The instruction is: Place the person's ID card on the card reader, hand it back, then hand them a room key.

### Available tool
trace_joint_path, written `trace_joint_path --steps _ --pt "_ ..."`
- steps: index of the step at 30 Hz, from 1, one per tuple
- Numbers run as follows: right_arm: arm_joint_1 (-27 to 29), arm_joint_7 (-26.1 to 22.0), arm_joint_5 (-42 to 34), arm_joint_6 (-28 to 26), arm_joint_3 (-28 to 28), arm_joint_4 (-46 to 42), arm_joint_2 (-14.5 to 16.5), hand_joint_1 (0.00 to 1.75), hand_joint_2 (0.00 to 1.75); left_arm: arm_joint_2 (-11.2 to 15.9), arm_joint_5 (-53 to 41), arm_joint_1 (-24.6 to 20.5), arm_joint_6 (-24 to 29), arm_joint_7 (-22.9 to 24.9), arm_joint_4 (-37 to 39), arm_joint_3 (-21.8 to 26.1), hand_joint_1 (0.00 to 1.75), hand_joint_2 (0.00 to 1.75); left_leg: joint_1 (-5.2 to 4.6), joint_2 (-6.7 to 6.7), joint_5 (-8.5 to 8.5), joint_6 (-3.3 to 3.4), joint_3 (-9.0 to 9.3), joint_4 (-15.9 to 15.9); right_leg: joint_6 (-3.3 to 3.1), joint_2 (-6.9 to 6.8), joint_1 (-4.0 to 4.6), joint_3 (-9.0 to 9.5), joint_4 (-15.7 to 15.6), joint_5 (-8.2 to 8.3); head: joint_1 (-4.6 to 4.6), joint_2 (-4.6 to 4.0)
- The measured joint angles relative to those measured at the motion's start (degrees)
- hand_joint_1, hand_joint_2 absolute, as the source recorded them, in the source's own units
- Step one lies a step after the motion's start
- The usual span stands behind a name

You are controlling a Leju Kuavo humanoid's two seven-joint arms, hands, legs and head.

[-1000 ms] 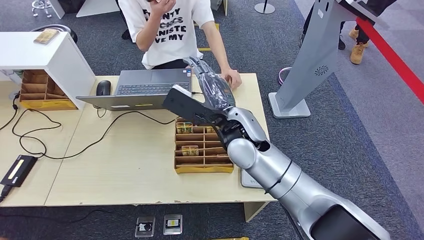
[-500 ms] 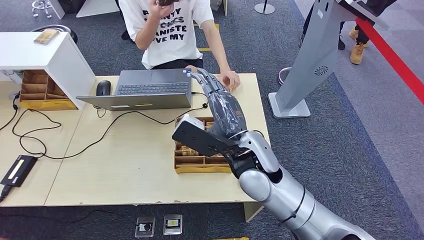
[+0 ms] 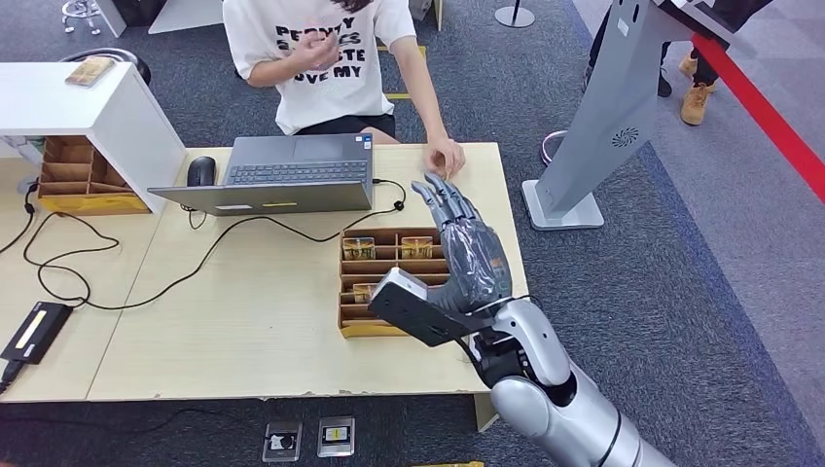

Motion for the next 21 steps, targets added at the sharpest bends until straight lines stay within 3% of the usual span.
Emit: trace_joint_path --steps 8,11,13,21 --pt "2.6 1.9 4.1 0.9 0.0 -2.4 -1.8 0.45 1.75 0.0 0.0 0.0 -0.1 -0.2 0.0 0.0 0.0 0.0 0.0 0.0 0.0 0.0 0.0 0.0 0.0 0.0 0.0 0.0 0.0 0.0 0.0 0.0" --pt "3.3 2.3 5.4 1.3 0.0 -2.9 -2.2 0.93 1.75 0.1 0.1 0.0 -0.1 -0.2 0.0 0.0 0.0 0.0 0.0 0.01 0.0 0.0 0.0 0.0 0.0 0.01 0.0 0.0 0.0 0.0 -0.01 0.0" --pt "3.7 2.6 5.9 1.6 -0.1 -3.3 -2.5 1.12 1.75 0.1 0.1 0.0 -0.1 -0.2 0.0 0.0 0.0 0.0 0.0 0.0 0.0 0.0 0.0 0.0 0.0 0.0 0.0 0.0 0.0 0.0 -0.01 0.0" --pt "6.2 4.5 8.6 3.3 -0.9 -4.7 -3.7 0.99 1.75 0.1 -0.1 0.0 -0.6 -0.3 0.0 0.0 0.0 0.0 0.0 0.0 0.0 0.0 0.0 0.0 0.0 0.0 0.0 0.0 0.0 0.0 -0.01 0.0"
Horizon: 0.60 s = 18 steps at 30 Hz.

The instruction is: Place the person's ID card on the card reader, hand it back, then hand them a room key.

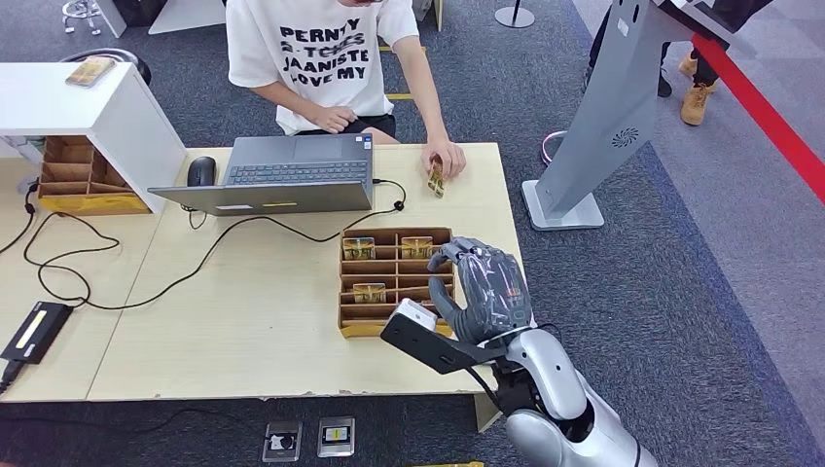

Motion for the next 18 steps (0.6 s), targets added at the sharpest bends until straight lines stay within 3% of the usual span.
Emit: trace_joint_path --steps 8,11,18 --pt "2.7 1.3 3.5 3.0 -0.5 -1.6 -0.8 0.75 1.75 0.0 -0.6 0.0 -0.5 -0.5 0.0 0.0 0.0 0.0 0.0 0.0 0.0 0.0 0.0 0.0 0.0 0.0 0.0 0.0 0.0 0.0 0.0 0.0" --pt "3.7 2.0 4.7 4.8 -0.7 -2.3 -1.1 0.59 1.75 0.0 -1.0 0.0 -0.9 -0.5 0.0 0.0 0.0 0.0 0.0 0.0 0.0 0.0 0.0 0.0 0.0 0.0 0.0 0.0 0.0 0.0 0.0 0.0" --pt "5.8 2.5 6.4 7.8 -0.7 -3.7 -1.6 0.56 1.75 0.0 -1.5 0.0 -1.2 -0.5 0.0 0.0 0.0 0.0 0.0 0.0 0.0 0.0 0.0 0.0 0.0 0.0 0.0 0.0 0.0 0.0 0.01 0.0"
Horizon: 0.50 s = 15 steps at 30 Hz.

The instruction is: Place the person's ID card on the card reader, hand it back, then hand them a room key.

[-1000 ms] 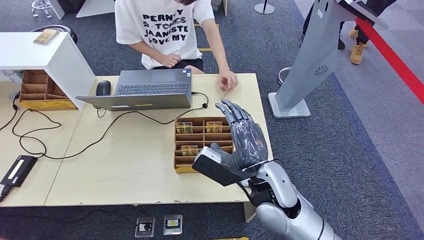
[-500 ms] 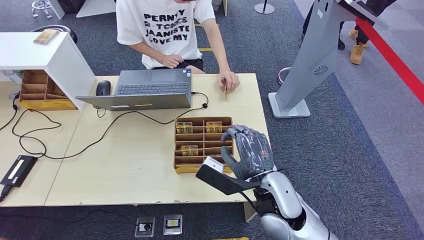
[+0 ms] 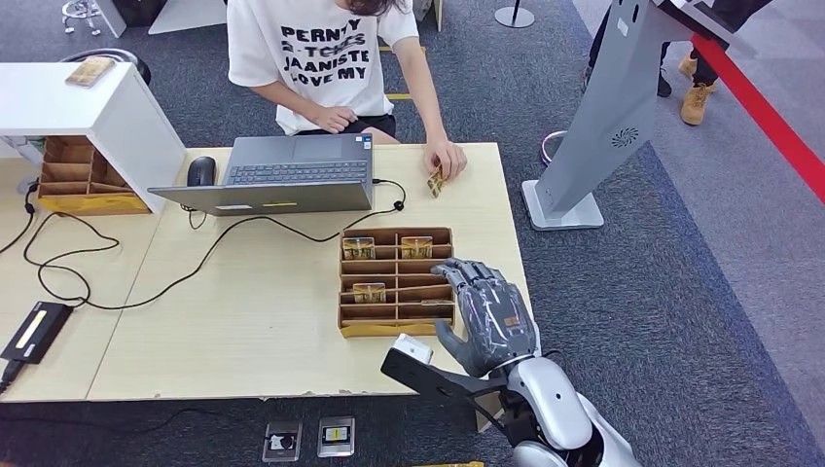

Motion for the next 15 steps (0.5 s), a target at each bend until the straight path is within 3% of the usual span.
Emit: trace_joint_path --steps 15 --pt "0.7 0.5 1.7 2.5 0.1 -0.7 -0.4 0.55 1.75 0.0 -1.3 0.0 -0.7 -0.1 0.0 0.0 0.0 0.0 0.0 0.0 0.0 0.0 -0.01 0.0 0.0 0.0 0.0 0.0 0.0 0.0 -0.01 0.0"
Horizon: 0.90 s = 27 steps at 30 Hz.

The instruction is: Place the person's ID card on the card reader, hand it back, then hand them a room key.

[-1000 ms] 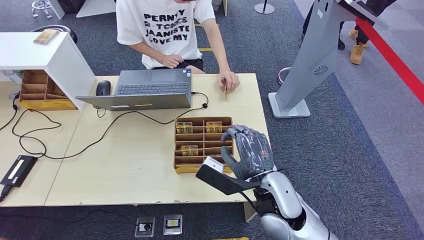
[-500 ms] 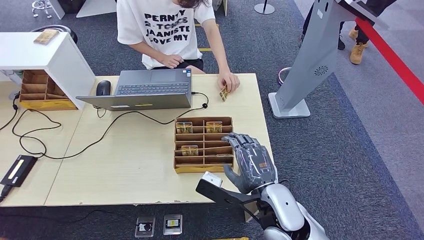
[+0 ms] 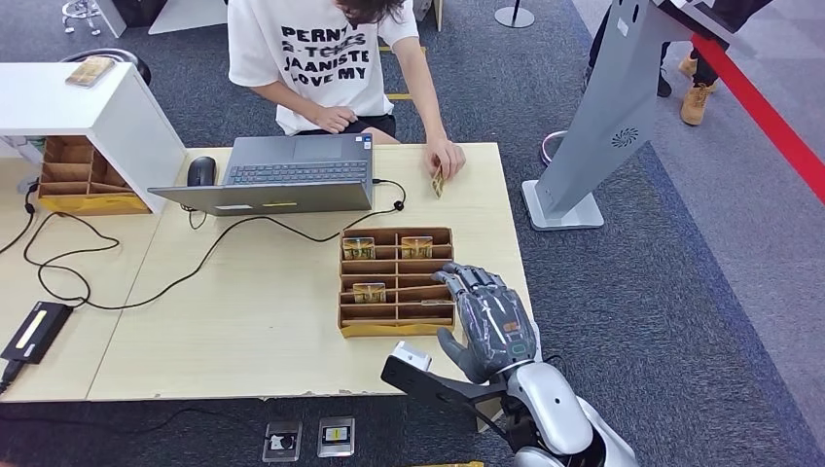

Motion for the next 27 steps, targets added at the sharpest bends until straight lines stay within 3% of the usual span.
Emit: trace_joint_path --steps 10,27 --pt "-1.2 -1.5 -0.2 0.0 0.2 0.7 0.1 0.61 1.75 0.0 -0.2 0.0 0.0 -0.3 0.0 0.0 0.0 0.0 0.0 -0.01 0.0 0.0 -0.02 0.0 0.0 -0.01 0.0 0.01 0.0 0.0 0.0 0.0" --pt "-5.5 -3.7 -2.3 -2.6 1.7 8.9 2.1 0.65 1.75 0.0 -0.1 0.0 0.4 -0.4 0.0 0.0 0.0 0.0 0.0 -0.02 0.0 0.0 -0.03 0.0 0.0 -0.05 0.0 0.02 0.0 0.0 0.0 0.0"
